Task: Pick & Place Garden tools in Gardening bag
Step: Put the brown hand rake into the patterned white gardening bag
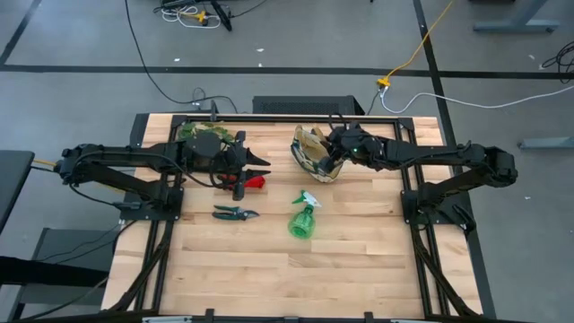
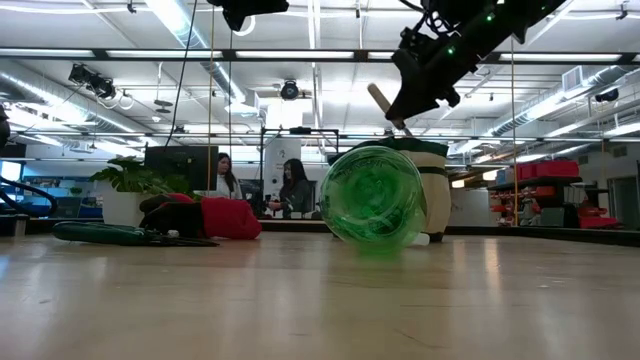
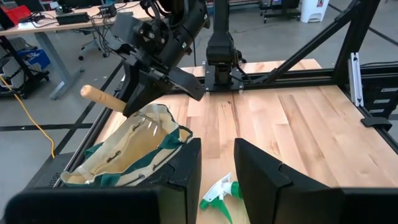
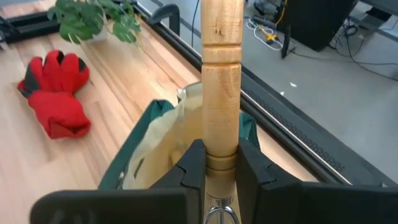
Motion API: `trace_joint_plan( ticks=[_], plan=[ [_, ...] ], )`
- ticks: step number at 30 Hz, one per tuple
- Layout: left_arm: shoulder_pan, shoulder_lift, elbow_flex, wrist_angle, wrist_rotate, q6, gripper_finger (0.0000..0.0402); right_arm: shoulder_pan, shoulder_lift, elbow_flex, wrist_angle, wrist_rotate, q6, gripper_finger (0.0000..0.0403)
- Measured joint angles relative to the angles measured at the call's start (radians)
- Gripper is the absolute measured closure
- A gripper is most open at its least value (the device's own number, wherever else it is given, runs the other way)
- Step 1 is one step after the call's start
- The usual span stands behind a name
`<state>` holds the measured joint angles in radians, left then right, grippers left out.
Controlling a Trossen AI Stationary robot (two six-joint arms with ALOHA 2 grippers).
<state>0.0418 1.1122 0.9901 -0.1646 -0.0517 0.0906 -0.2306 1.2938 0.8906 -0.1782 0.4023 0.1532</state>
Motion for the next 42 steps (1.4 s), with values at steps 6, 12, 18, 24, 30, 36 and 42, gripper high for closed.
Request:
trace_joint_plan(
  ticks=[6, 12, 18, 24, 30, 36, 42],
  plan=[
    [0.000, 0.000, 0.000, 0.000, 0.000, 0.000, 0.0299, 0.000, 0.000, 0.000, -0.037, -0.001, 0.013, 0.0360],
    [0.000, 0.000, 0.000, 0.000, 0.000, 0.000, 0.0299, 0.000, 0.000, 0.000, -0.079, -0.003, 0.023, 0.0360],
    [0.000, 0.000, 0.000, 0.000, 0.000, 0.000, 0.0299, 0.000, 0.000, 0.000, -0.083, -0.037, 0.027, 0.0360],
    [0.000, 0.000, 0.000, 0.000, 0.000, 0.000, 0.0299, 0.000, 0.000, 0.000, -0.097, -0.039, 0.030, 0.0360],
    [0.000, 0.000, 0.000, -0.001, 0.000, 0.000, 0.0299, 0.000, 0.000, 0.000, -0.125, -0.055, 0.049, 0.0360],
    [0.000, 0.000, 0.000, -0.001, 0.000, 0.000, 0.0299, 0.000, 0.000, -0.001, -0.133, -0.055, 0.054, 0.0360],
    [0.000, 0.000, 0.000, 0.000, 0.000, 0.000, 0.0299, 0.000, 0.000, -0.001, -0.135, -0.080, 0.056, 0.0360]
  ],
)
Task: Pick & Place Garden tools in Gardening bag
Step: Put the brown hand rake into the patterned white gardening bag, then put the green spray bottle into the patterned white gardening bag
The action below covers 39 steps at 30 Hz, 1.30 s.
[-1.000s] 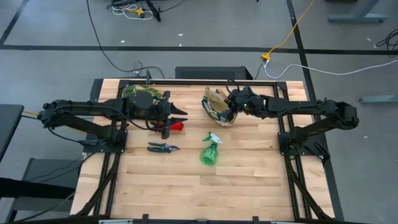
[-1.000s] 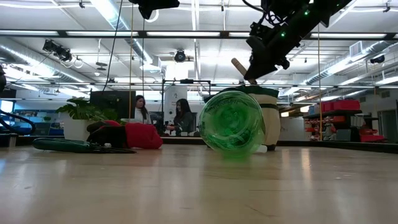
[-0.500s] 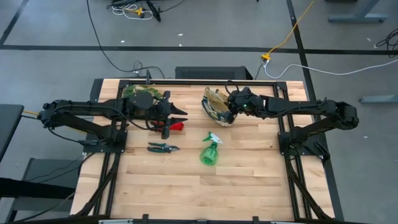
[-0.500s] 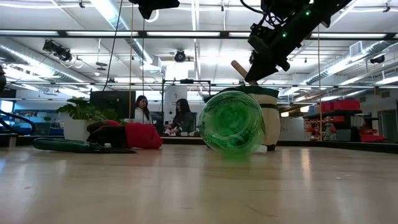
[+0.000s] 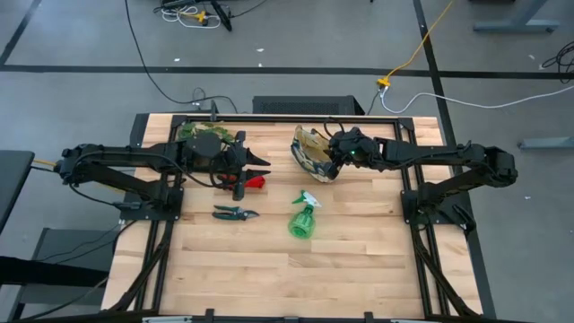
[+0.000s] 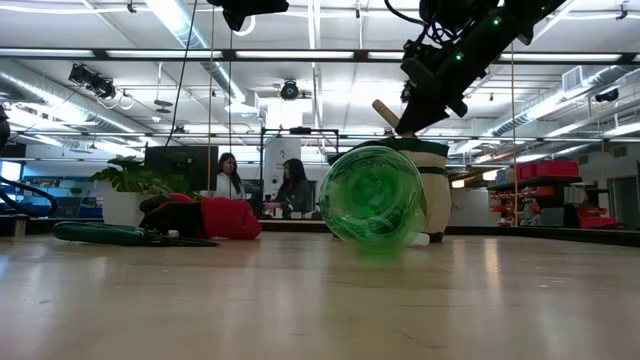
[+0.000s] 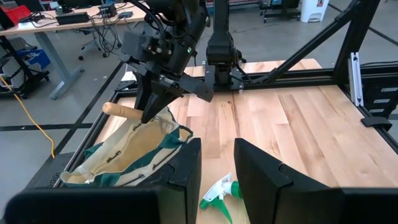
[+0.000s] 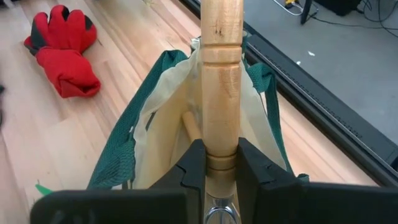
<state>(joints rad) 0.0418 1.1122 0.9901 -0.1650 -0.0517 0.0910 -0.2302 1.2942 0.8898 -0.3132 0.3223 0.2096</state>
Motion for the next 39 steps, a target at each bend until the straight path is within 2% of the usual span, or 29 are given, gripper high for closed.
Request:
trace_joint_plan(
  ticks=[14, 23, 39],
  plan=[
    [0.000, 0.000, 0.000, 0.000, 0.000, 0.000, 0.0299, 0.000, 0.000, 0.000, -0.022, -0.025, 0.018, 0.0360],
    [0.000, 0.000, 0.000, 0.000, 0.000, 0.000, 0.0299, 0.000, 0.000, 0.000, -0.022, -0.027, 0.015, 0.0314],
    [0.000, 0.000, 0.000, 0.000, 0.000, 0.000, 0.0299, 0.000, 0.000, 0.000, -0.010, -0.025, 0.008, 0.0306]
  ],
)
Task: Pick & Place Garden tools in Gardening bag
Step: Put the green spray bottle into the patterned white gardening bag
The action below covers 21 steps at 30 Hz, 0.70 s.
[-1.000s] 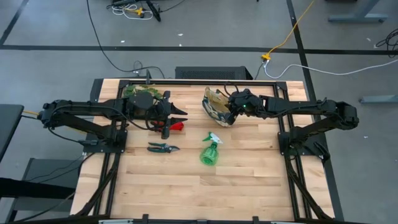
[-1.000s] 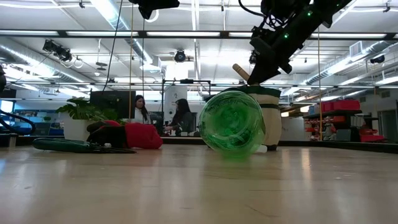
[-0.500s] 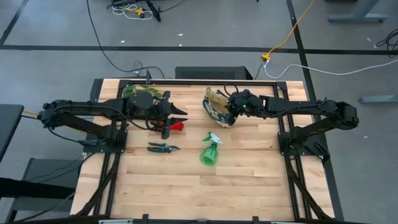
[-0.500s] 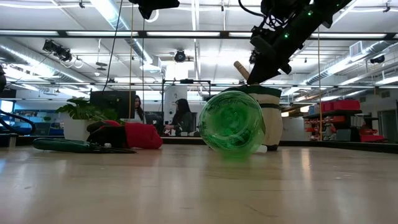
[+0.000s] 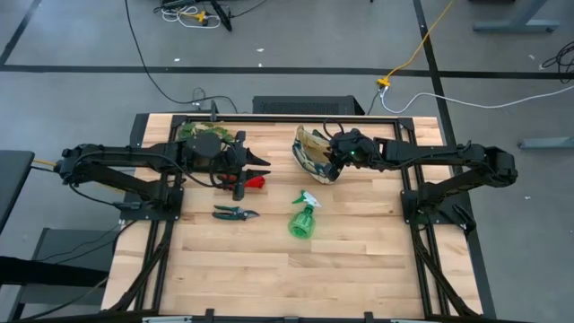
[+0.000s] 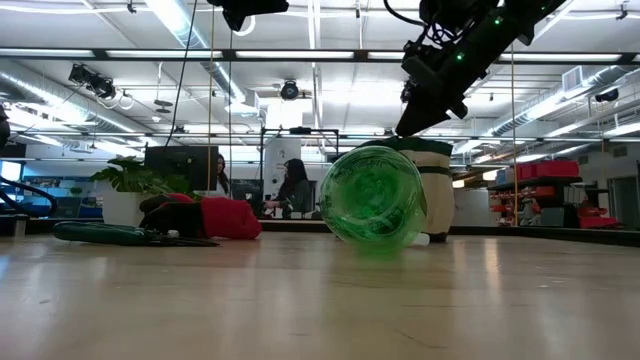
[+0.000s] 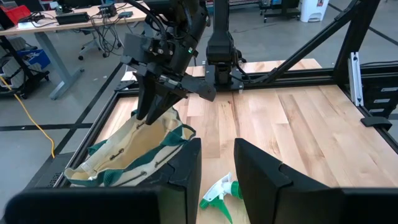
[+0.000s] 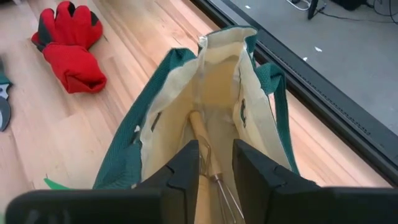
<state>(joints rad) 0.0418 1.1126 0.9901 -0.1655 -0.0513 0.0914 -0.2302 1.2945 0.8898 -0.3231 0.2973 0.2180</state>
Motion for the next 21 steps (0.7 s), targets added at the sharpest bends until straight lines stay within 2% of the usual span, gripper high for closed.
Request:
trace_joint_plan(
  ticks=[9, 17, 21],
  plan=[
    [0.000, 0.000, 0.000, -0.001, 0.000, 0.000, 0.0299, 0.000, 0.000, 0.000, 0.036, -0.009, 0.005, 0.0305],
    [0.000, 0.000, 0.000, -0.006, 0.000, -0.001, 0.0299, 0.010, 0.000, 0.000, 0.124, -0.197, -0.004, 0.0305],
    [0.000, 0.000, 0.000, -0.006, 0.000, -0.001, 0.0299, 0.047, 0.000, 0.000, 0.125, -0.250, -0.017, 0.0305]
  ],
)
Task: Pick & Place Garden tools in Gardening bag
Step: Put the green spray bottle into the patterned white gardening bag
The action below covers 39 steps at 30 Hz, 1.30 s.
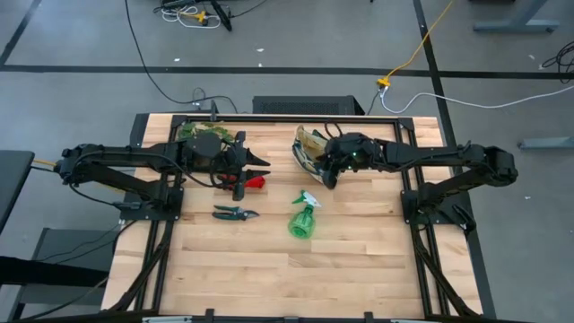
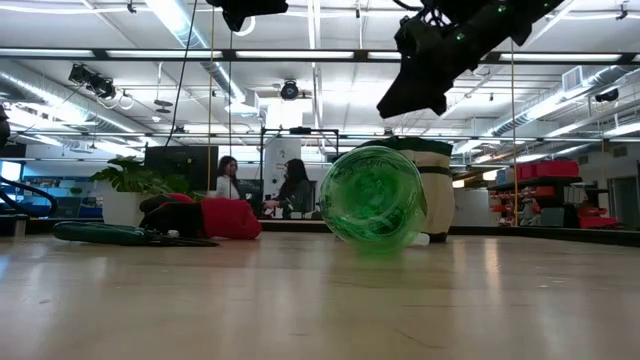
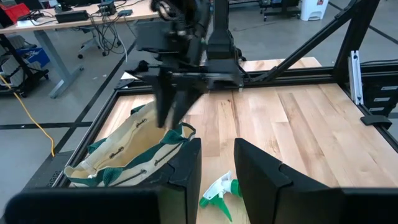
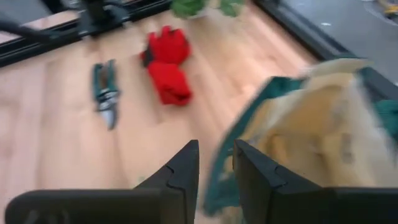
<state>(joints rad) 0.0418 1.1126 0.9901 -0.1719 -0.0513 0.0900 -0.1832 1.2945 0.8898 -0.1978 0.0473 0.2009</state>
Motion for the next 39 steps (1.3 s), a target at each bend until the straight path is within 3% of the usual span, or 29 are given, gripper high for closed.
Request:
trace_joint_plan(
  ticks=[10, 21, 26, 39],
  plan=[
    [0.000, 0.000, 0.000, 0.000, 0.000, -0.001, 0.0298, 0.159, 0.000, 0.000, -0.019, -0.012, 0.032, 0.0305],
    [0.000, 0.000, 0.000, -0.001, 0.000, -0.002, 0.0298, 0.299, 0.000, 0.000, -0.160, -0.010, 0.206, 0.0305],
    [0.000, 0.000, 0.000, -0.002, 0.000, -0.002, 0.0298, 0.361, 0.000, 0.000, -0.195, 0.044, 0.258, 0.0305],
    [0.000, 0.000, 0.000, -0.012, 0.000, -0.007, 0.0298, 0.421, 0.121, 0.000, -0.270, 0.103, 0.344, 0.0305]
  ],
)
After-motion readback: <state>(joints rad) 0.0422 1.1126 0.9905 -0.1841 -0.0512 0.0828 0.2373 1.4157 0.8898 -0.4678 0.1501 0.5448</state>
